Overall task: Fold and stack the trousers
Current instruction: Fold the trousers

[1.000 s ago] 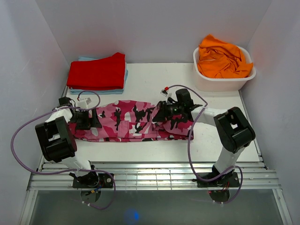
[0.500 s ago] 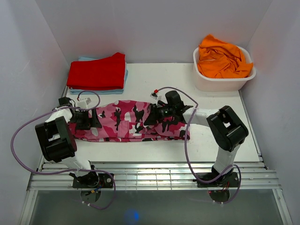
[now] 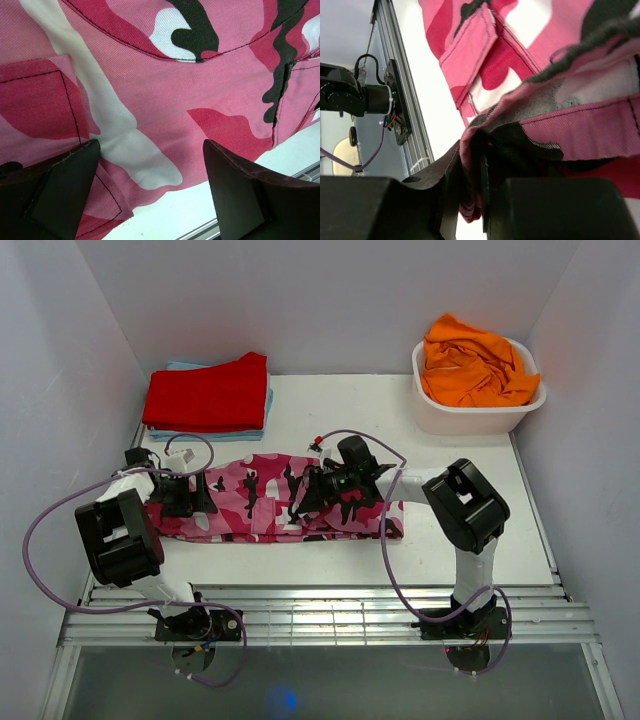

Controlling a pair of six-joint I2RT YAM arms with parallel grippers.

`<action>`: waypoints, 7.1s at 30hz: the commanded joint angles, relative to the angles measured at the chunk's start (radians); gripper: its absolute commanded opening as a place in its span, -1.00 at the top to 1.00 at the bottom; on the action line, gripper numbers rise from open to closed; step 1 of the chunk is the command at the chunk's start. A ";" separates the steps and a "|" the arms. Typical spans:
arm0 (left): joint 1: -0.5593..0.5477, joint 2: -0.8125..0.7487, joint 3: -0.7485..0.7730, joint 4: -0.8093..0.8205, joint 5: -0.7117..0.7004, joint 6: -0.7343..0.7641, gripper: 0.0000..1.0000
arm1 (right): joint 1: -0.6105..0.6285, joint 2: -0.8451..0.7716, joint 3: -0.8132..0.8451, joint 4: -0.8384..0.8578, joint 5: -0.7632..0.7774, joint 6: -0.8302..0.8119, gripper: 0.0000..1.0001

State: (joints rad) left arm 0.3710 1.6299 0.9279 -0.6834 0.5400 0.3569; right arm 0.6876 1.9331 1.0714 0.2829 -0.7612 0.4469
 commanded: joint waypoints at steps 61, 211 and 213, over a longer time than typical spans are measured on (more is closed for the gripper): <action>-0.518 0.289 0.511 0.253 0.144 -0.405 -0.75 | -0.557 -0.088 -0.200 -0.741 -0.067 -0.700 -0.29; -0.196 0.338 0.080 0.081 0.364 -0.322 1.00 | -0.160 -0.183 0.381 -0.628 -0.285 -0.473 0.84; -0.199 0.338 0.074 0.090 0.364 -0.328 1.00 | -0.122 -0.160 0.380 -0.529 -0.283 -0.383 0.84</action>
State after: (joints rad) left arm 0.1921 1.9553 1.0111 -0.6479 0.9546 0.0227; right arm 0.5217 1.7645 1.4235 -0.4652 -0.9913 -0.0929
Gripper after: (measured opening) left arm 0.025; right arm 0.088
